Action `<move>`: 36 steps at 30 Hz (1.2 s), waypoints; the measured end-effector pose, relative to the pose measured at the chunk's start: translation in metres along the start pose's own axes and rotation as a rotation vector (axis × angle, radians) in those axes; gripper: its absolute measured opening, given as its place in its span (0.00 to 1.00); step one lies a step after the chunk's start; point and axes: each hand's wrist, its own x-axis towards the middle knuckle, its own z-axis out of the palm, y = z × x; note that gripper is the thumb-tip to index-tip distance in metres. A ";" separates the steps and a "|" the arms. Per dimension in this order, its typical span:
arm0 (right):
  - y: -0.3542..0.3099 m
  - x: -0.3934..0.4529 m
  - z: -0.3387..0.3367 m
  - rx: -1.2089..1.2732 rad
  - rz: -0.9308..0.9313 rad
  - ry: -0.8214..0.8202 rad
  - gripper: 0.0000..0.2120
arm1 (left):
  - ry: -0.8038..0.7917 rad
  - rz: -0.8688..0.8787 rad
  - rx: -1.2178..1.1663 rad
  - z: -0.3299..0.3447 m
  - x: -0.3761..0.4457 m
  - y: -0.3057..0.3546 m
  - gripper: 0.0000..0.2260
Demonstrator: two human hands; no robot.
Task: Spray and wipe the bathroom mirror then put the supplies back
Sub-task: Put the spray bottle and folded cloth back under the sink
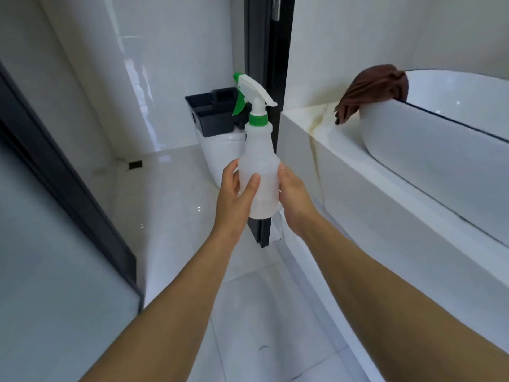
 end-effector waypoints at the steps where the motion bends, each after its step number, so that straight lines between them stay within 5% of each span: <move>1: 0.020 0.002 -0.002 0.006 0.002 0.008 0.18 | 0.000 -0.002 0.007 0.000 -0.002 -0.021 0.21; 6: 0.113 0.006 -0.008 0.007 0.042 0.049 0.24 | -0.009 -0.018 0.033 0.000 -0.018 -0.107 0.20; 17: 0.240 -0.018 -0.038 -0.009 0.070 0.131 0.18 | -0.126 -0.062 0.067 0.006 -0.049 -0.240 0.18; 26: 0.286 -0.039 -0.069 0.062 0.234 0.183 0.17 | -0.266 -0.169 0.221 0.022 -0.063 -0.282 0.24; 29: 0.291 -0.043 -0.076 0.117 0.278 0.210 0.17 | -0.310 -0.268 0.195 0.029 -0.059 -0.280 0.14; 33: 0.295 -0.045 -0.085 0.202 0.306 0.259 0.17 | -0.362 -0.394 0.174 0.038 -0.052 -0.294 0.34; 36: 0.298 -0.046 -0.092 0.277 0.329 0.301 0.17 | -0.398 -0.392 0.238 0.044 -0.042 -0.310 0.38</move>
